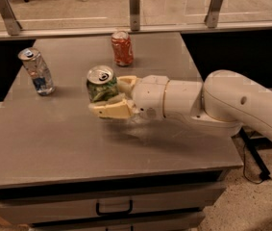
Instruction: Move green can near coke can
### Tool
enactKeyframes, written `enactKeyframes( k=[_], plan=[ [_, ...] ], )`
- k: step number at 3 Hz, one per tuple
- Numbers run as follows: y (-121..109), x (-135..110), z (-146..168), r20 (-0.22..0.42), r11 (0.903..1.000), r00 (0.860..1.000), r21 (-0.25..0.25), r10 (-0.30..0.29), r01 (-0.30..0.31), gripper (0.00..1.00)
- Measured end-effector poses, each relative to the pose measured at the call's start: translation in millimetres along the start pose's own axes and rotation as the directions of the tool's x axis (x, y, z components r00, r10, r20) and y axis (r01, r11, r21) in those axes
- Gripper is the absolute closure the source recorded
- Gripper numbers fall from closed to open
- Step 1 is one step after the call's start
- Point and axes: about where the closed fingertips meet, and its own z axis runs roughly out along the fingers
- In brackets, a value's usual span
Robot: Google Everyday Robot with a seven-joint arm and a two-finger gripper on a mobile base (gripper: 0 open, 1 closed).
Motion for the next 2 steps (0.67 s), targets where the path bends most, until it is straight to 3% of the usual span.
enactKeyframes(
  k=[2],
  plan=[
    [-67.5,6.4,-2.5,-0.016,0.9968,1.0,0.079,-0.002,0.003,1.0]
  ],
)
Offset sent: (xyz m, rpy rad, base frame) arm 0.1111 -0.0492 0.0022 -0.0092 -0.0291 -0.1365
